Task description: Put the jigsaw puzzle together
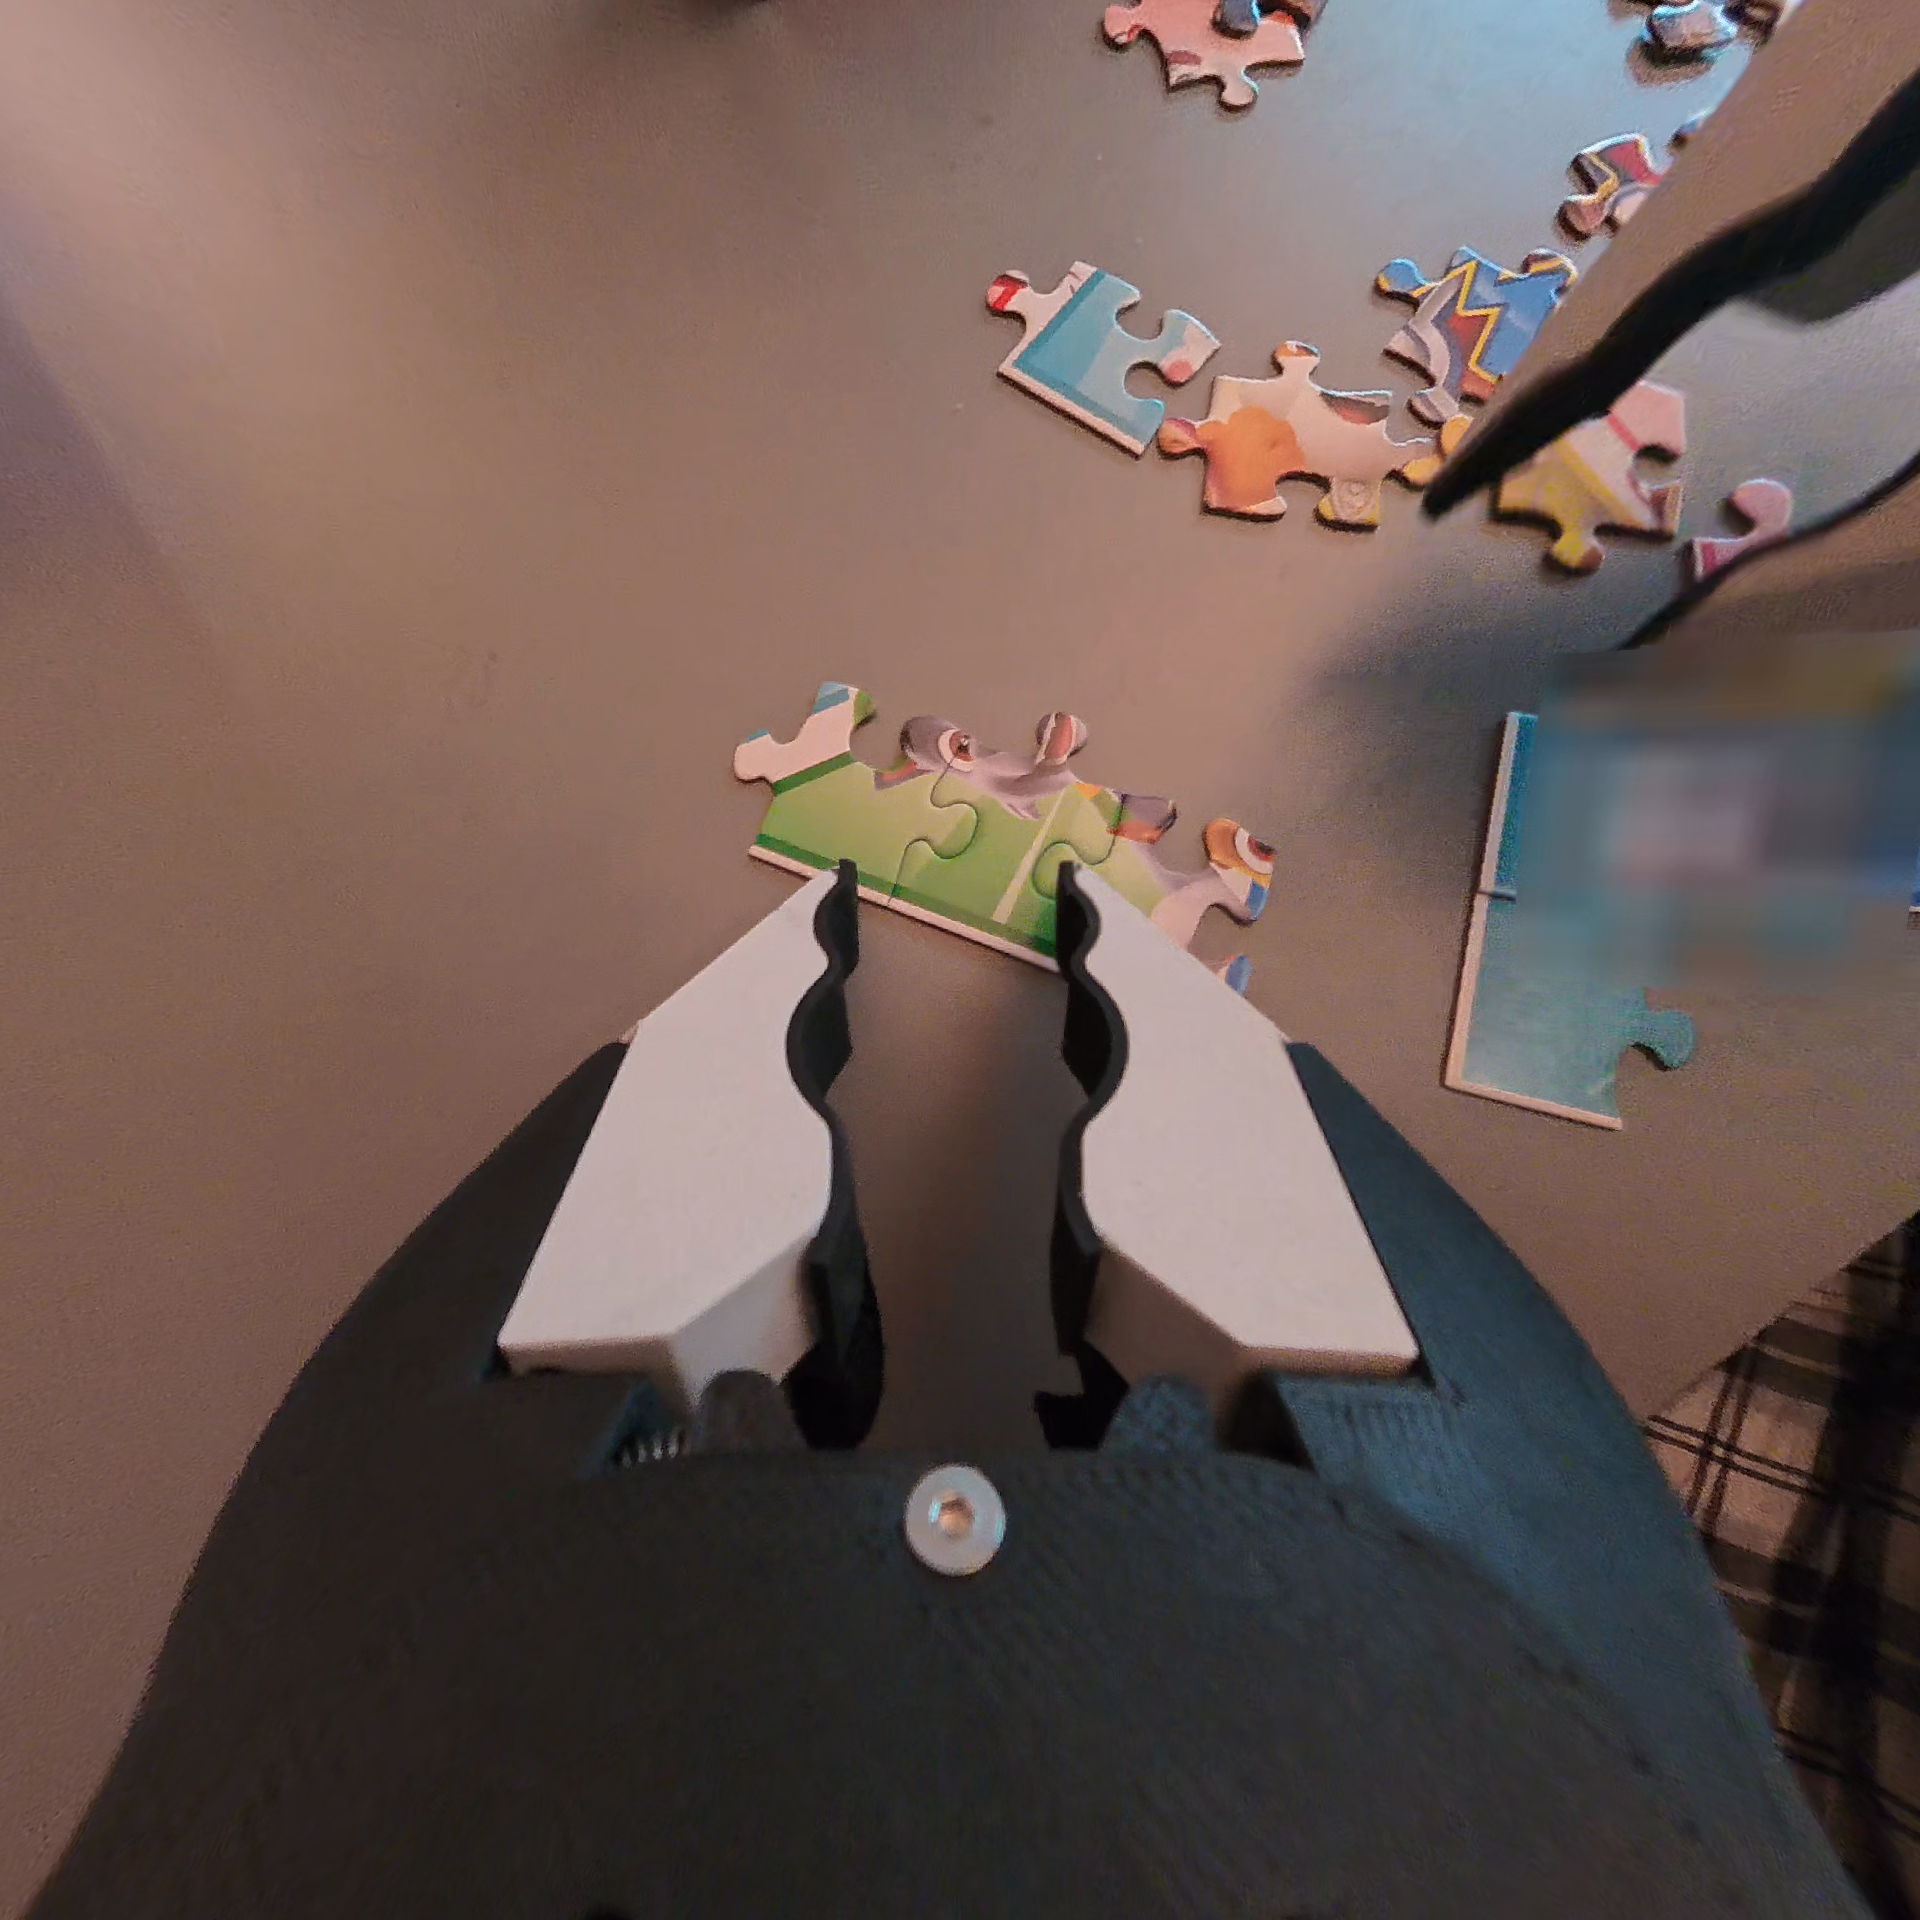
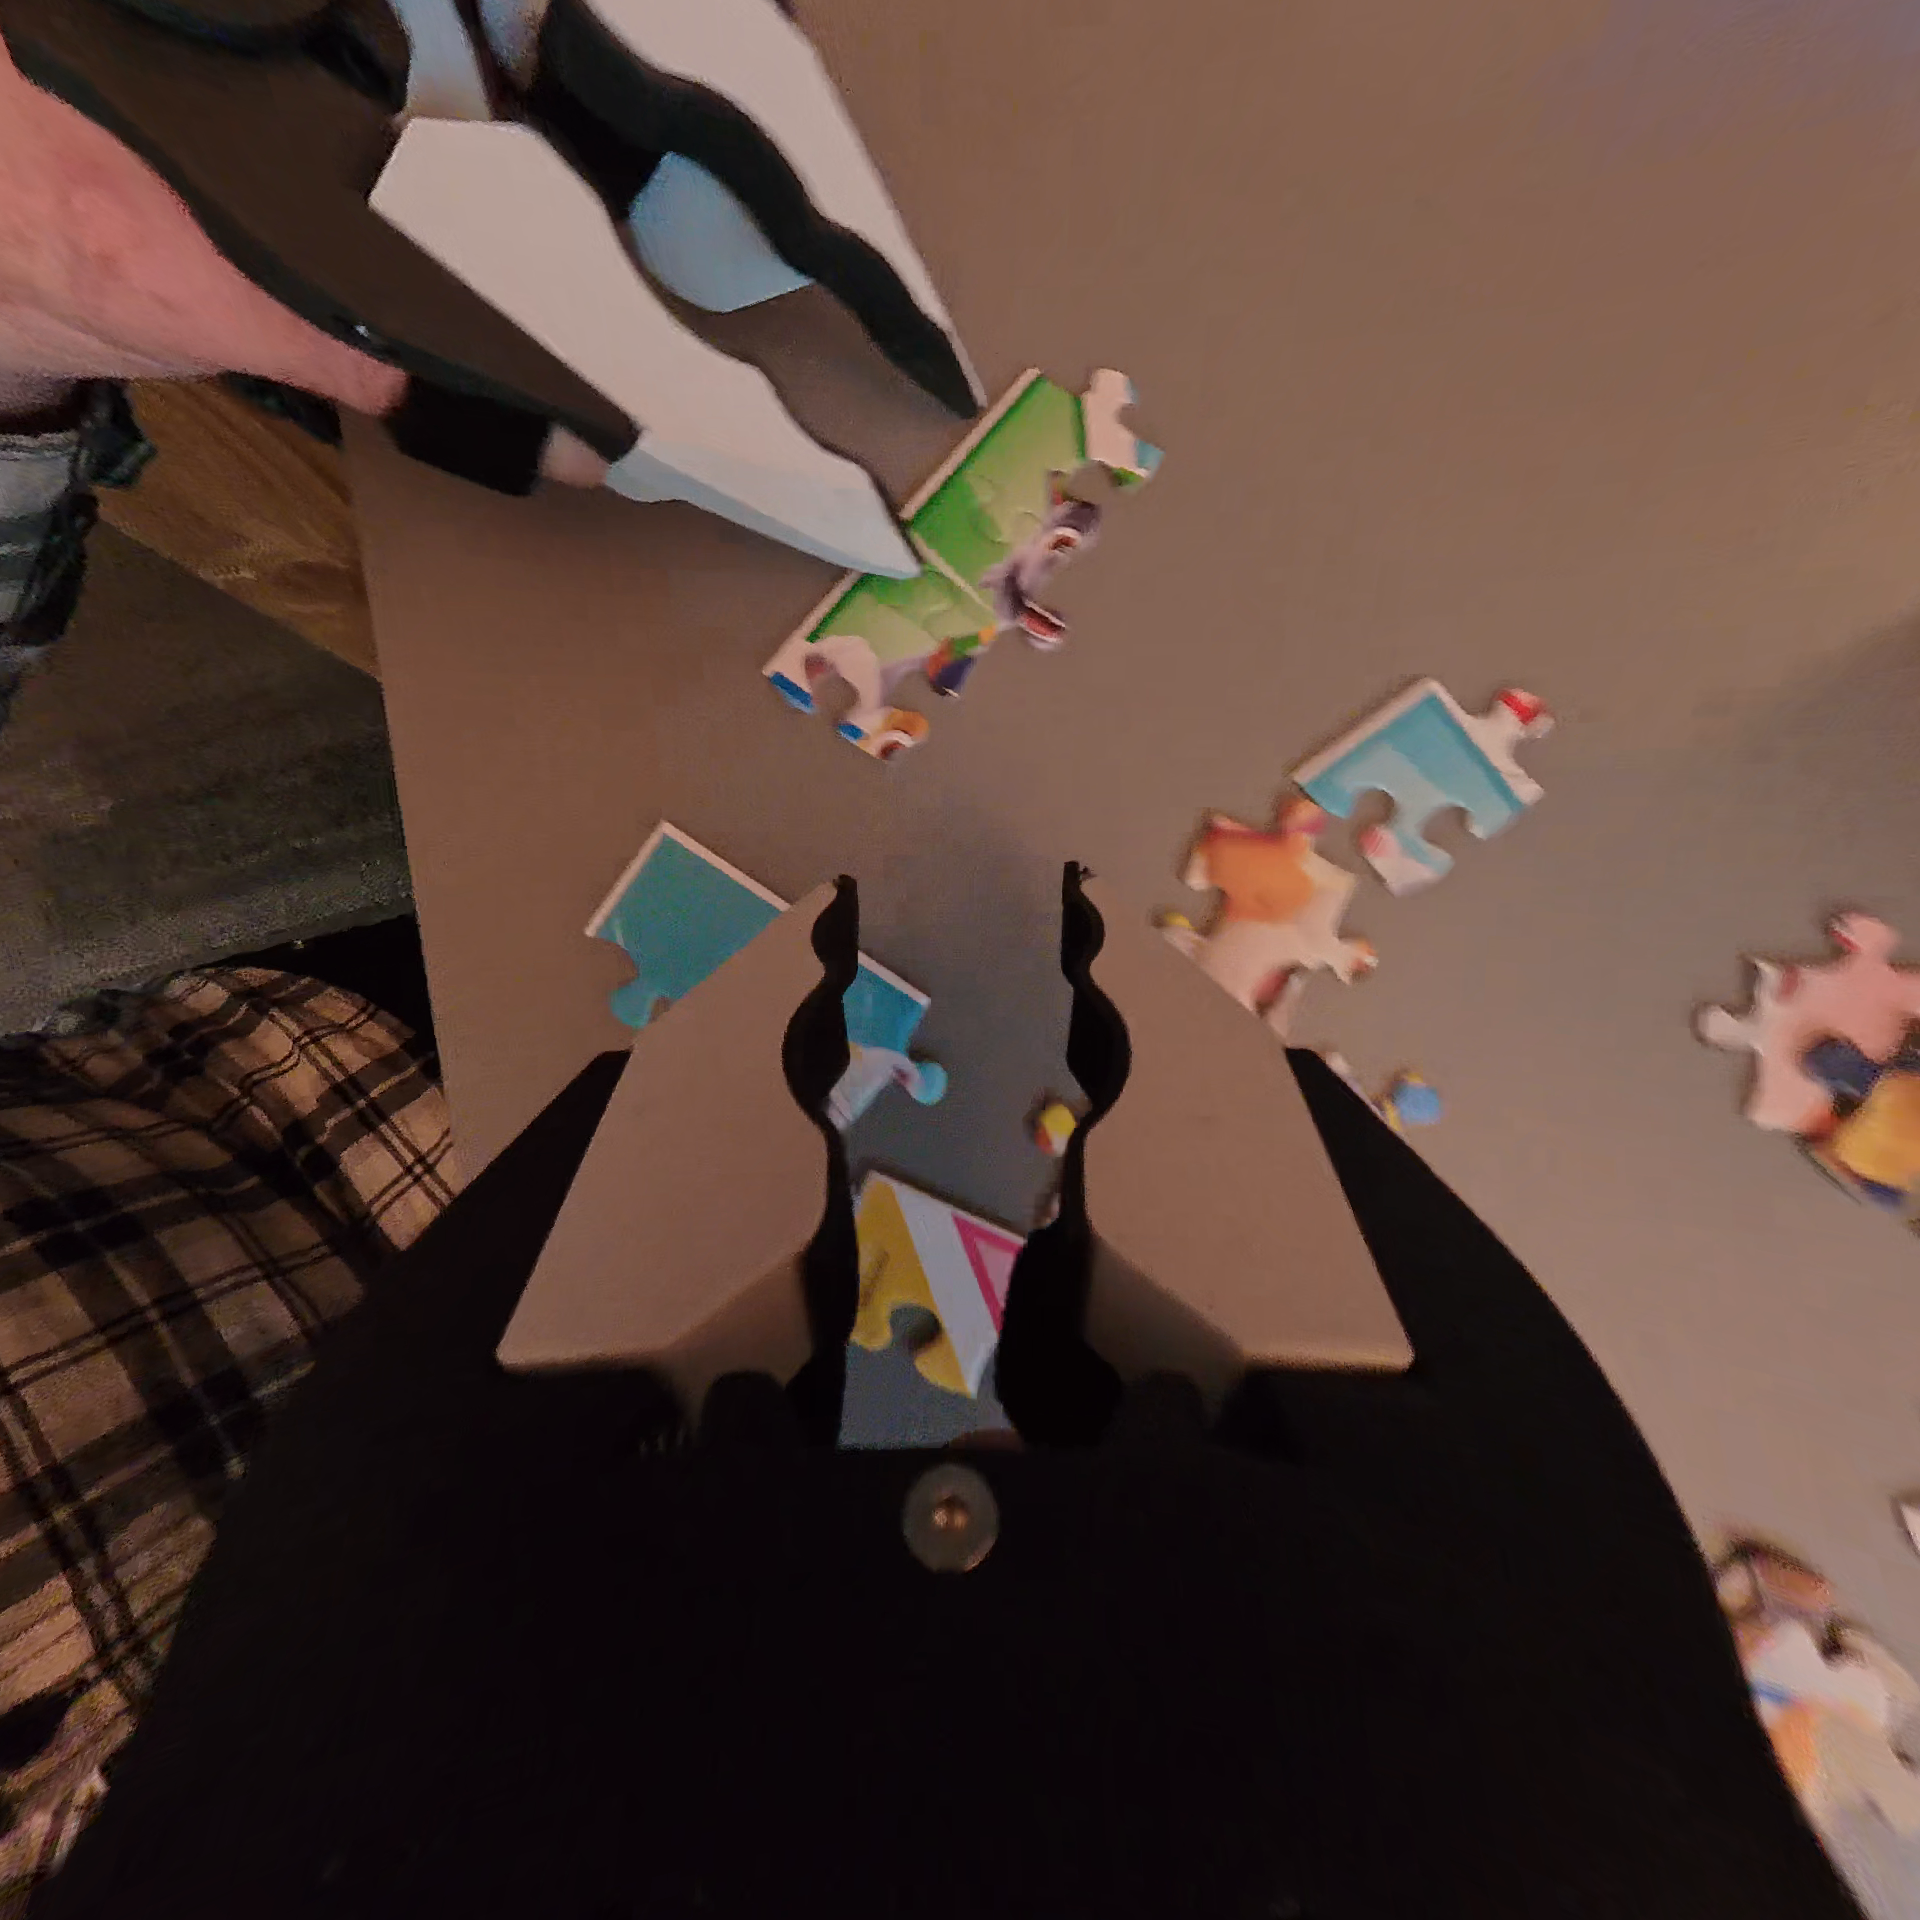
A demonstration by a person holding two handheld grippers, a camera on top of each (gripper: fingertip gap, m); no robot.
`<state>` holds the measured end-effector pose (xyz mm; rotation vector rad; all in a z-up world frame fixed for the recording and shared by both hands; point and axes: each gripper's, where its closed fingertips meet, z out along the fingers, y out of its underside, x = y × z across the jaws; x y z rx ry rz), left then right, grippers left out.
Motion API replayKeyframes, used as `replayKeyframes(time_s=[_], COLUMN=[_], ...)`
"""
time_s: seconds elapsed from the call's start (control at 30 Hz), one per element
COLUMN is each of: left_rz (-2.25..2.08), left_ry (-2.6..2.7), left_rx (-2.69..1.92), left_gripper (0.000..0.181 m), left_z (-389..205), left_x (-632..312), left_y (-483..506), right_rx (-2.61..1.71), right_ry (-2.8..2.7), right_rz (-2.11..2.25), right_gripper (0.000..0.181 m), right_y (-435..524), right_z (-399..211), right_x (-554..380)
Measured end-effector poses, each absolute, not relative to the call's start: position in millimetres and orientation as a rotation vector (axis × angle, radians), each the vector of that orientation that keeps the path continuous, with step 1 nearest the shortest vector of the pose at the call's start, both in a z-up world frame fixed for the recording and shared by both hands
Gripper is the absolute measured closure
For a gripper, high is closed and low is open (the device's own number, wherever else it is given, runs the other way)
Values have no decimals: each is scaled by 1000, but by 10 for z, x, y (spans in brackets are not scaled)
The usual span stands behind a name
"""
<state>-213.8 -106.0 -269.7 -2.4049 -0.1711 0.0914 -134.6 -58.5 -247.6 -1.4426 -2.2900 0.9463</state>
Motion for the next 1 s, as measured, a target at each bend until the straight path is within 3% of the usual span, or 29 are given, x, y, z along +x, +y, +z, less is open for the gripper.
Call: replayKeyframes(time_s=[0.17, 0.43, 1.0], left_rz=[94, 114, 106], left_ry=[-164, -164, -51], left_rx=[-2441, -2443, -2361], left_gripper=[152, 143, 143], left_z=[-2734, -2733, -2548], left_x=[-2192, -2401, -2255], left_y=[-1026, -941, -922], right_rx=[-1476, -1426, -1362], right_ry=[-2214, -2272, -2499], right_rz=[884, 696, 724], right_gripper=[143, 133, 136], right_y=[-148, 122, -153], right_z=[-2395, -2485, -2608], right_x=[-1276, -1417, -890])
